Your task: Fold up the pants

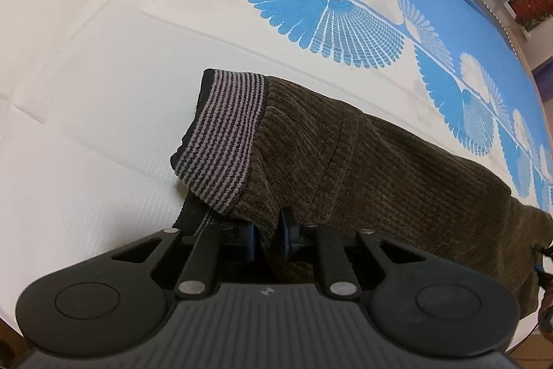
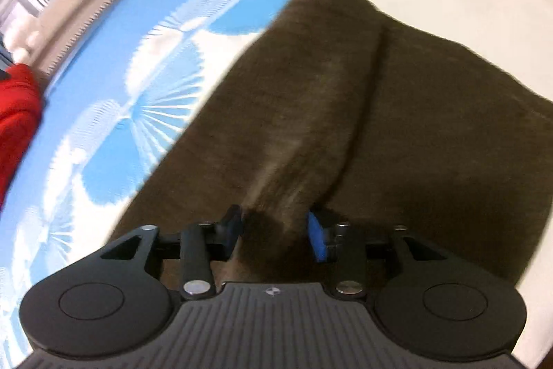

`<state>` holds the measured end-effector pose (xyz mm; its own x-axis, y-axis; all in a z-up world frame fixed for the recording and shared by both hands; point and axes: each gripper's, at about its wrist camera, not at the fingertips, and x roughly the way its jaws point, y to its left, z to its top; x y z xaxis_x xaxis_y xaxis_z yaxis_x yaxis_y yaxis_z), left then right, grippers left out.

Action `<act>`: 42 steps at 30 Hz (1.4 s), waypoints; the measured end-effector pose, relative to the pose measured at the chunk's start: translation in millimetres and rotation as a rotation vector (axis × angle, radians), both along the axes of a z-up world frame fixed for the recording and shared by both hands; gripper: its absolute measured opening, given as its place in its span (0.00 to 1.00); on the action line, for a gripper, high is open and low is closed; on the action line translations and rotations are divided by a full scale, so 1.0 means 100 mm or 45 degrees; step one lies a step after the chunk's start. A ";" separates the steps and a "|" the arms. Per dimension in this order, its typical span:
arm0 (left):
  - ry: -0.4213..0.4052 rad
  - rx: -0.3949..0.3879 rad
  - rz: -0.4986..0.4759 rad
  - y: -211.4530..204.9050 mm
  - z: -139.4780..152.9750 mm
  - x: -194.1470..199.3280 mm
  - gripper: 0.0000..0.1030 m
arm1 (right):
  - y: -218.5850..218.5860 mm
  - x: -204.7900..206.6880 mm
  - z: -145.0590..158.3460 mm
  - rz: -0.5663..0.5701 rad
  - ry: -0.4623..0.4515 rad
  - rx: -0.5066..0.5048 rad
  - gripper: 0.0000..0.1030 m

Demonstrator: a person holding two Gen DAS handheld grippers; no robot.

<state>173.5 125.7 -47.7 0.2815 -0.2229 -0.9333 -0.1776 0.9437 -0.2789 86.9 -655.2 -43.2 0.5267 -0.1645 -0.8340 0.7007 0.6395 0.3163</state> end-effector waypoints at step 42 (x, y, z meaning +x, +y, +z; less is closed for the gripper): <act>0.029 0.107 -0.104 0.20 0.07 -0.25 0.13 | -0.49 -0.57 0.28 -0.235 -0.116 0.020 0.20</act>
